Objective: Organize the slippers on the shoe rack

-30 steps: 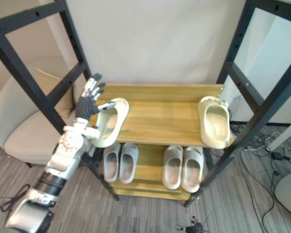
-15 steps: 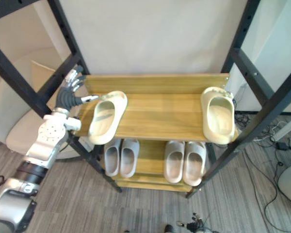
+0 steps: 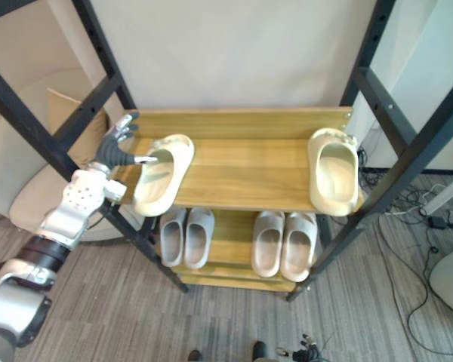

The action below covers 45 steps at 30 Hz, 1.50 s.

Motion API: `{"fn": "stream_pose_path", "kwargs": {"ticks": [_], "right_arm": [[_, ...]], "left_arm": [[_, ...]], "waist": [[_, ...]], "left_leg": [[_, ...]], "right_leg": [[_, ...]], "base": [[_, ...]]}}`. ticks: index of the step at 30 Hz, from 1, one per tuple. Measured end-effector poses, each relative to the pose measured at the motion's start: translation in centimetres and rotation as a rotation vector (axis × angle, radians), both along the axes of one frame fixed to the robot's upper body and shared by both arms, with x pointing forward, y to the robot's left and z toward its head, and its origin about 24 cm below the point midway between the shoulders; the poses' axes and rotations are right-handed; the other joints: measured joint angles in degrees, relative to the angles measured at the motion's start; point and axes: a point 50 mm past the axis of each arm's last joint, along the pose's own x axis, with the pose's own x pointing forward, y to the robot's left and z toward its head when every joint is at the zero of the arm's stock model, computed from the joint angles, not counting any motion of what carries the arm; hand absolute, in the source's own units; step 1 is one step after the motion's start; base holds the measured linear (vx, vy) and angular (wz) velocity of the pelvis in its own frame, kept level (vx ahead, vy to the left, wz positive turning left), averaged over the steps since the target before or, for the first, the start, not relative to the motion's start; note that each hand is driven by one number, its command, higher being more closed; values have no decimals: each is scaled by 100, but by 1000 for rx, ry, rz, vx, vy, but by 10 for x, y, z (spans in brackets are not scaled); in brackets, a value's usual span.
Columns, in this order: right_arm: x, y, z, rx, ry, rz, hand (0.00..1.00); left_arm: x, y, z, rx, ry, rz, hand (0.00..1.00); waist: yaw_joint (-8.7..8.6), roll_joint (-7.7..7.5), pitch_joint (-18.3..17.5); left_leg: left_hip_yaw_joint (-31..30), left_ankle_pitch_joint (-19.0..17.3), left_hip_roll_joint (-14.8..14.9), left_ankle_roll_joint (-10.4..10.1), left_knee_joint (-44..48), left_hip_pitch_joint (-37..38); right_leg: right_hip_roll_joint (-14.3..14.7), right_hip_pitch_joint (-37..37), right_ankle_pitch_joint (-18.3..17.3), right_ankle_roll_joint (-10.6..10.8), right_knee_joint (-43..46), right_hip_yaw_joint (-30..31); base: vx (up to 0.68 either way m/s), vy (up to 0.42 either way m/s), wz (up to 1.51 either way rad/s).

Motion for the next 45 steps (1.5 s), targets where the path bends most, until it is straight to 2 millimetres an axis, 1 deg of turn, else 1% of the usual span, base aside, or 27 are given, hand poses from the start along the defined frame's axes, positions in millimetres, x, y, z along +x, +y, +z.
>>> {"fn": "stream_pose_path", "kwargs": {"ticks": [4,6,11,13,15,16,17,18,20,23,24,29,32,37,42,45], "right_arm": [[2,0,2,-2,-14,1,0],[3,0,2,-3,-23,3,0],[5,0,3,-3,-33,4,0],[7,1,4,1,-42,2,0],[7,1,4,3,-43,-4,0],[6,1,4,3,-43,-6,0],[6,1,4,3,-43,-7,0],[8,2,4,5,-47,-8,0],[9,1,4,5,-54,-12,0],[11,1,6,4,-67,-20,0],[13,1,7,5,-78,-25,0],[13,1,7,7,-85,-36,0],[13,1,7,5,-86,-41,0],[10,0,7,12,-86,-68,0],[11,2,8,14,-98,-73,0],[13,3,9,16,-109,-72,0]], "left_arm": [[6,4,0,40,18,34,0],[11,8,1,77,32,60,0],[16,10,3,113,46,79,0],[23,8,15,125,36,86,0],[26,7,20,126,30,94,0],[29,4,24,121,26,96,0],[31,2,25,121,23,93,0],[33,-3,30,122,11,83,0],[35,-9,35,113,0,71,0],[37,-14,39,107,-14,65,0],[38,-14,40,103,-15,68,100],[41,-23,37,87,3,67,100],[42,-21,34,92,10,92,100],[44,-22,38,39,-12,110,100],[44,-22,43,24,-28,115,100],[44,-22,43,20,-31,119,100]], "waist": [[-1,17,40],[-1,15,74],[-13,16,105],[-91,12,115],[-105,22,121],[-131,43,133],[-149,51,137],[-228,49,139],[-285,46,142],[-300,46,144],[-301,45,146],[-299,42,183],[-284,44,192],[-315,62,208],[-324,62,208],[-320,49,223]], "left_leg": [[45,29,9,-36,-20,-58],[84,61,37,-22,-99,-60],[183,60,63,-22,-96,-127],[258,91,63,-29,-105,-228],[356,136,64,-33,-104,-232],[368,148,55,-38,-98,-224],[375,147,54,-38,-99,-216],[394,145,50,-39,-102,-215],[426,145,38,-40,-102,-212],[524,145,18,-40,-101,-180],[538,144,13,-39,-100,-175],[623,93,33,-15,-93,-166],[783,84,40,-10,-93,-159],[833,71,74,-30,-93,-143],[821,71,83,-33,-94,-133],[808,70,66,-32,-97,-54]], "right_leg": [[10,-81,36,-29,-8,43],[38,-174,56,-39,-21,90],[61,-269,123,-45,-90,177],[79,-343,240,-54,-148,273],[81,-364,312,-28,-197,322],[77,-365,368,-78,-215,342],[77,-363,384,-81,-214,342],[84,-363,384,-83,-216,359],[85,-364,384,-84,-222,381],[74,-363,384,-84,-226,449],[70,-362,384,-84,-228,460],[86,-364,402,-81,-248,526],[88,-363,496,-63,-385,643],[117,-364,532,-77,-407,664],[123,-345,537,-84,-407,648],[112,-241,537,-84,-433,632]], "base": [[-47,-13,-8],[-78,-24,-7],[-32,-19,-10],[33,-5,-23],[57,4,-27],[82,3,-23],[106,5,-11],[73,4,-2],[72,3,-4],[48,9,-11],[2,1,-6],[-38,-6,-5],[-36,-11,-23],[3,-6,-5],[22,-6,0],[9,5,3]]}}
